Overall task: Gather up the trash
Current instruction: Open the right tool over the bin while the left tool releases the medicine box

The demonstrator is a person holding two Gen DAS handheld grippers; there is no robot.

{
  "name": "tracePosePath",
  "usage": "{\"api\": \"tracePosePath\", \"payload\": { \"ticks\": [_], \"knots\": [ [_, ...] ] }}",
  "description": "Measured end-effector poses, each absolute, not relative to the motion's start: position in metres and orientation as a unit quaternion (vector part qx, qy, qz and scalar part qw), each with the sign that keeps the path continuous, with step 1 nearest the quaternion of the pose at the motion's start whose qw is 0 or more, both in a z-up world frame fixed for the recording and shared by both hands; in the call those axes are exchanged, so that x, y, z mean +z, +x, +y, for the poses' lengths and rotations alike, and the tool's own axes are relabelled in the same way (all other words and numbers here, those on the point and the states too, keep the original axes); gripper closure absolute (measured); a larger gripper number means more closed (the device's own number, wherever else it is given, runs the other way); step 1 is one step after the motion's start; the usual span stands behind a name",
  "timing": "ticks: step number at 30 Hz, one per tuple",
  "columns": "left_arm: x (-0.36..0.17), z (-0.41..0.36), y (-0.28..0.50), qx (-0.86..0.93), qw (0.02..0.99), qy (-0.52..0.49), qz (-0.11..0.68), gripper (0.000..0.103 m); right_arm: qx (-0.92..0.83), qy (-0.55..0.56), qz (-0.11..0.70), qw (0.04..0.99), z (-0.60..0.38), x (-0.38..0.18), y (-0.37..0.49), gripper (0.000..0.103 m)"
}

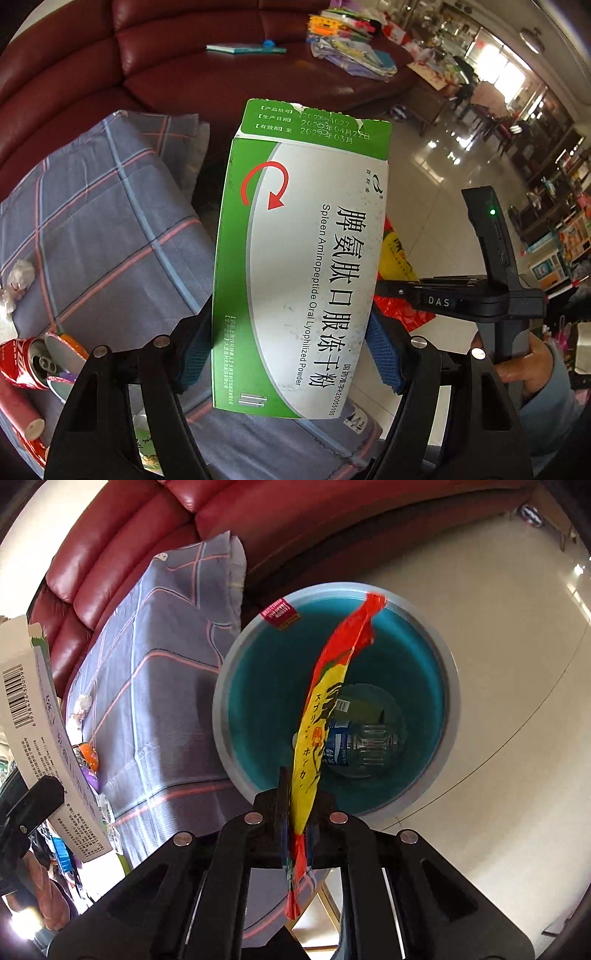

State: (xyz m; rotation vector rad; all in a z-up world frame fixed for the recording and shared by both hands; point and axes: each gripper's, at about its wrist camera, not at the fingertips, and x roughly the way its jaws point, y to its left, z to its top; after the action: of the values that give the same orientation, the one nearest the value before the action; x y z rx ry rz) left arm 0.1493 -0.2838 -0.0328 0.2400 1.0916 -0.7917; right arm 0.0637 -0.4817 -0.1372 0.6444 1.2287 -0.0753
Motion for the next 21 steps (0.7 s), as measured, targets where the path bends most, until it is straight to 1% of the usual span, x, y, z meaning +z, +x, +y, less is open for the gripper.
{"api": "tracePosePath", "payload": {
  "ticks": [1,3,4,5,7,8,10,13,21],
  "knots": [
    [-0.036,-0.289,0.152,-0.367,0.772,0.111,0.507,0.028,-0.033,0.298,0.569,0.766,-0.483,-0.14,0.066,0.093],
    [-0.041,-0.299,0.157,-0.37,0.767,0.113,0.512,0.028,-0.029,0.305,0.572,0.761,-0.487,-0.144,0.07,0.065],
    [-0.044,-0.302,0.159,-0.37,0.765,0.112,0.514,0.028,-0.033,0.303,0.569,0.764,-0.489,-0.142,0.071,0.044],
    [-0.047,-0.305,0.161,-0.37,0.763,0.111,0.518,0.028,-0.038,0.297,0.564,0.769,-0.491,-0.139,0.072,0.042],
    [-0.052,-0.312,0.165,-0.371,0.76,0.11,0.522,0.028,-0.042,0.291,0.564,0.772,-0.494,-0.135,0.074,0.041],
    [-0.055,-0.316,0.166,-0.372,0.758,0.11,0.524,0.028,-0.048,0.288,0.563,0.773,-0.496,-0.133,0.073,0.036],
    [-0.059,-0.323,0.169,-0.374,0.755,0.111,0.528,0.028,-0.064,0.28,0.56,0.777,-0.501,-0.129,0.072,0.029],
    [-0.064,-0.334,0.17,-0.378,0.75,0.114,0.531,0.028,-0.082,0.277,0.559,0.778,-0.511,-0.125,0.065,0.027],
    [-0.084,-0.36,0.172,-0.383,0.736,0.126,0.544,0.026,-0.117,0.288,0.556,0.77,-0.54,-0.124,0.048,0.026]
  ]
}}
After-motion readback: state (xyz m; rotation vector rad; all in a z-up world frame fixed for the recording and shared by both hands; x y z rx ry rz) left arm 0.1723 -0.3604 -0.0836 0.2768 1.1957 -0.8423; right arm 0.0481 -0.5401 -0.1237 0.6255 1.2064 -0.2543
